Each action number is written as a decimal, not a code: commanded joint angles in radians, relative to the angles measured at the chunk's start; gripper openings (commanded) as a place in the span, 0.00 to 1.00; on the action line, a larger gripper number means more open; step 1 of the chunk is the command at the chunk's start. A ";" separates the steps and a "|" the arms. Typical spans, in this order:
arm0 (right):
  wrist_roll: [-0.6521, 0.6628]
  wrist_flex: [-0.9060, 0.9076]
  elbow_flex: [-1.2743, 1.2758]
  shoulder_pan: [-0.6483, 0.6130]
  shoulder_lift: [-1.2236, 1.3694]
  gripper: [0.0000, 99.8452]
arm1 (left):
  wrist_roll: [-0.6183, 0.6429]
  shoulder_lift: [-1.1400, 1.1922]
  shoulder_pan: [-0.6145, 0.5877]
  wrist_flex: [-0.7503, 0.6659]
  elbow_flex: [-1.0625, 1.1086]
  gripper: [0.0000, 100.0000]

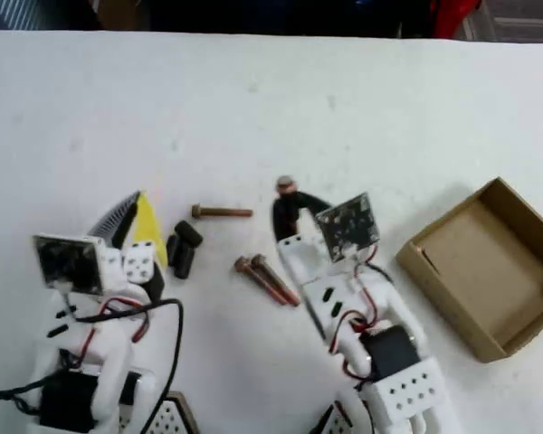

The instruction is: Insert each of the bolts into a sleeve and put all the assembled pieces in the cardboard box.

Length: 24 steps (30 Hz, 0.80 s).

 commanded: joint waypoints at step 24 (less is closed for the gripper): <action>0.318 0.443 -0.674 0.676 0.549 0.02 | -0.023 -0.090 -0.134 0.006 0.456 0.02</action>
